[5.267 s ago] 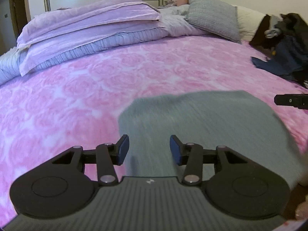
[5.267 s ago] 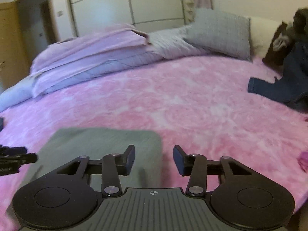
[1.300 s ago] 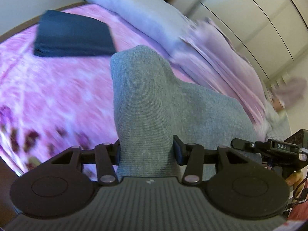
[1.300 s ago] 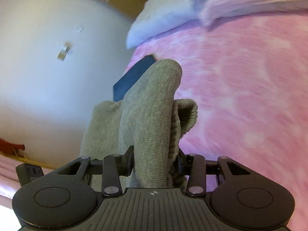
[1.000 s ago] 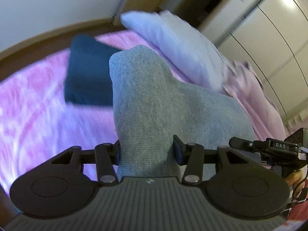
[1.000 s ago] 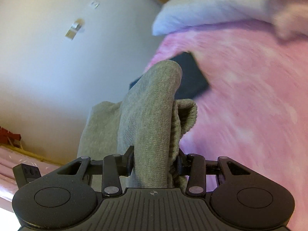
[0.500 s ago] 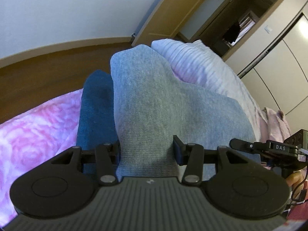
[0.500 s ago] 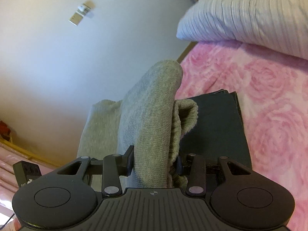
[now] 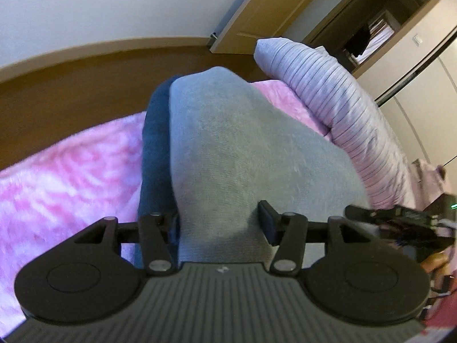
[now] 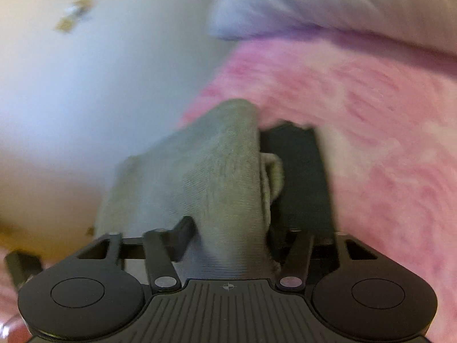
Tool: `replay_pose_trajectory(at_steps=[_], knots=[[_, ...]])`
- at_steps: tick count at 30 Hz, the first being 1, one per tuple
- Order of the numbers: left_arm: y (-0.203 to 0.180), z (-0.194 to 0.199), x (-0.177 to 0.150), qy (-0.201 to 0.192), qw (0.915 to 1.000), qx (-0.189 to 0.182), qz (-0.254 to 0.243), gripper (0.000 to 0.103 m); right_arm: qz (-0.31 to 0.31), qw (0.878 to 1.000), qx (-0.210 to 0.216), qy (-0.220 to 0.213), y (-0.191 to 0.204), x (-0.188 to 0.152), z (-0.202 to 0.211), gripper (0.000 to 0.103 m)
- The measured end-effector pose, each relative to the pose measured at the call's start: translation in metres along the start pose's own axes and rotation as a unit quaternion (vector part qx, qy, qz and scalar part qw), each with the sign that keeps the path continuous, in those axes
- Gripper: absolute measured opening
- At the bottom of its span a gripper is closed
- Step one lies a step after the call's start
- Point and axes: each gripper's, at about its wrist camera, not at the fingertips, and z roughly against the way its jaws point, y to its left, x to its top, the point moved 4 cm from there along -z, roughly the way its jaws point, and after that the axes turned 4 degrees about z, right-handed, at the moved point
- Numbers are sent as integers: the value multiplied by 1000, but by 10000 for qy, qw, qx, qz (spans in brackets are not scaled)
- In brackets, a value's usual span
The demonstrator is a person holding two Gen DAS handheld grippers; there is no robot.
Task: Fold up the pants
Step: 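Carry the folded sweatpants with both grippers onto the navy folded cloth, then lower the sweatpants onto the navy cloth and open both grippers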
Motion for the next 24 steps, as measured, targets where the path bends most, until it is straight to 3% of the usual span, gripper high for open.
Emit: replay_pose_trajectory(at_steps=[2, 4, 7, 9, 11, 14, 17, 18, 20, 24], knots=[[-2, 15, 3, -126, 9997, 90, -208, 49, -74, 9994, -266, -218, -1, -1, 10, 55], [-2, 33, 9, -324, 9986, 248, -336, 45, 110, 9930, -960, -679, 4, 2, 31, 56], [-4, 48, 27, -596, 9971, 378, -292, 44, 674, 9669, -2039, -1376, 23, 11, 54, 55], [-21, 43, 38, -648, 9953, 445, -571, 44, 1414, 9538, -2079, -1646, 48, 15, 51, 50], [-46, 31, 40, -683, 9909, 478, -1053, 43, 2069, 9424, -2052, -1640, 69, 15, 37, 38], [-65, 1, 32, -567, 9839, 628, -1575, 42, 2837, 9229, -2145, -1473, 82, 9, -3, 29], [-66, -27, 22, -655, 9673, 1099, -2190, 39, 3241, 9011, -2502, -1428, 66, 5, -41, 28], [-65, -34, 20, -659, 9621, 1194, -2361, 41, 3217, 9001, -2585, -1399, 56, 9, -51, 28], [-63, -43, 17, -676, 9556, 1245, -2585, 42, 2967, 9111, -2525, -1344, 41, 21, -60, 28], [-63, -34, 21, -612, 9635, 1210, -2309, 39, 2984, 9143, -2497, -1131, 39, 28, -54, 28]])
